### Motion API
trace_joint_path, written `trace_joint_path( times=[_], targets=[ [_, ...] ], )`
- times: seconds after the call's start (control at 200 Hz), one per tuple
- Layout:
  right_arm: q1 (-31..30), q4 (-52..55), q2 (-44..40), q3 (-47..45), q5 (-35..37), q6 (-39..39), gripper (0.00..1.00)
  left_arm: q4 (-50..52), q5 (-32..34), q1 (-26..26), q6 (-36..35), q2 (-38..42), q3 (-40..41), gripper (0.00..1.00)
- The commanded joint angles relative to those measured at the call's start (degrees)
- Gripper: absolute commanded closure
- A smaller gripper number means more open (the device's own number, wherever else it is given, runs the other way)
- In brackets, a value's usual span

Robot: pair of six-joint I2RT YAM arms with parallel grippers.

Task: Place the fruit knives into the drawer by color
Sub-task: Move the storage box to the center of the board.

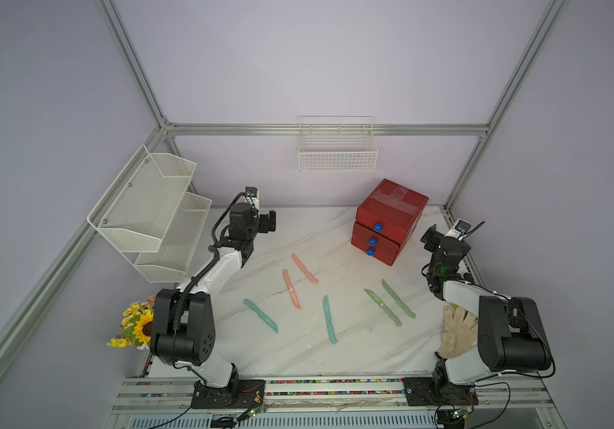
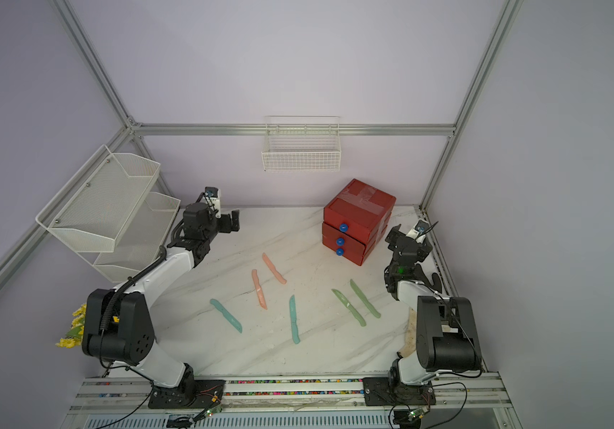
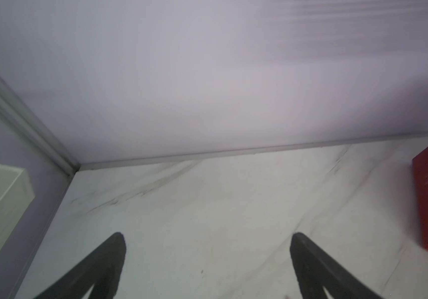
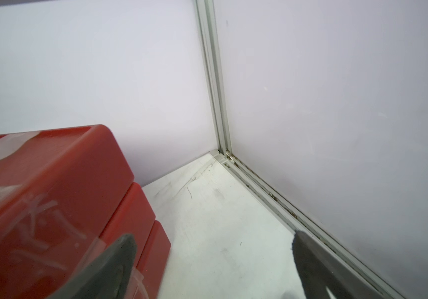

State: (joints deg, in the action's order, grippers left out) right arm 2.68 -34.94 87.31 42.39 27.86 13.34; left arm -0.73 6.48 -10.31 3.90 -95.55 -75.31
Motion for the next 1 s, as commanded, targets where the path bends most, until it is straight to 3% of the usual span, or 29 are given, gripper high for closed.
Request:
trace_joint_path(
  times=[0.0, 0.1, 0.19, 0.24, 0.3, 0.38, 0.44, 0.58, 0.725, 1.0],
  targets=[
    [-1.62, 27.87, 2.76, 10.58, 8.27, 12.67, 0.03, 20.49, 0.14, -5.97, 7.94, -9.48, -12.87, 0.0],
    [-1.49, 40.21, 4.33, 17.94, 5.83, 21.87, 0.06, 26.91, -5.52, -9.52, 13.97, -18.66, -25.36, 0.0],
    [-1.44, 42.33, 3.4, 20.43, 0.81, 23.83, 0.25, 27.73, -10.81, -11.37, 17.08, -25.89, -34.44, 0.03],
    [-0.88, 43.37, 3.26, 21.61, -2.22, 25.17, 0.42, 27.36, -13.85, -11.75, 19.65, -29.95, -39.52, 0.1],
    [0.17, 46.57, 3.93, 23.46, -5.83, 29.71, 0.72, 26.47, -19.49, -11.76, 23.0, -35.02, -46.11, 0.29],
    [2.56, 49.7, 5.56, 25.18, -12.81, 35.92, 1.0, 25.23, -27.29, -11.76, 27.93, -42.21, -54.7, 0.76],
    [4.66, 47.77, 6.74, 25.37, -20.57, 38.16, 1.0, 22.61, -32.62, -11.76, 31.88, -46.61, -59.52, 1.0],
    [8.77, 41.53, 9.08, 25.23, -31.7, 41.69, 1.0, 4.06, -43.28, -11.74, 46.14, -51.69, -58.61, 1.0],
    [10.99, 37.21, 13.31, 26.17, -39.87, 43.22, 1.0, -11.28, -48.56, -11.94, 58.78, -56.03, -57.91, 1.0],
    [11.51, 16.75, 21.77, 27.93, -58.81, 48.27, 1.0, -21.33, -52.97, -12.44, 66.67, -58.87, -58.81, 1.0]
  ],
)
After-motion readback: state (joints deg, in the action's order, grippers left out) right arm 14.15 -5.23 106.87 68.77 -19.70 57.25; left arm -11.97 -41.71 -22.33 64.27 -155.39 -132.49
